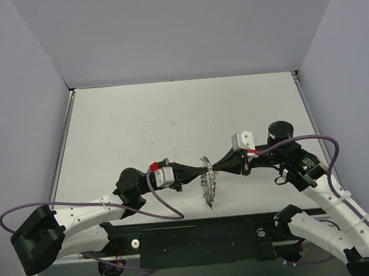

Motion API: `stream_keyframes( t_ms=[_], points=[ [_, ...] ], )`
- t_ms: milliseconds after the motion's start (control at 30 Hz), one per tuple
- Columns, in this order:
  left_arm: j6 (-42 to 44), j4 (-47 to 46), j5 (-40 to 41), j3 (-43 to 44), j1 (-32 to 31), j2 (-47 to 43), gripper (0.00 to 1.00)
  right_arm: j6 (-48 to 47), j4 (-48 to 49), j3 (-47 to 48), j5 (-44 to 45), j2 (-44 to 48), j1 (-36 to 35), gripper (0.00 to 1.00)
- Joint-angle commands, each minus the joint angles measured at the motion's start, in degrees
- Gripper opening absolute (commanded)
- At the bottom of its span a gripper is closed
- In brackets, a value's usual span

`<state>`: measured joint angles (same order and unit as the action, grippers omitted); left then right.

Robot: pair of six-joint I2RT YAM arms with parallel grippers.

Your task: Put the keys on the keyring

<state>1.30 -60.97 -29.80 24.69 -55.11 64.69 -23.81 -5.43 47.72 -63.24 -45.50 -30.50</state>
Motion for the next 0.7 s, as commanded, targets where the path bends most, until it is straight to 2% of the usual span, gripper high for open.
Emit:
stream_keyframes(
  t_ms=[0,667],
  points=[
    [0.37,-2.66,1.15,3.52,0.00,-1.93,0.00,0.17,0.16,0.79,-0.57,-0.38,-0.61,0.00],
    [-2.52,-0.91,2.64,4.40,0.44,-2.11,0.00,-4.05,-4.67,1.67,-0.65,-0.65,-1.23,0.00]
  ],
)
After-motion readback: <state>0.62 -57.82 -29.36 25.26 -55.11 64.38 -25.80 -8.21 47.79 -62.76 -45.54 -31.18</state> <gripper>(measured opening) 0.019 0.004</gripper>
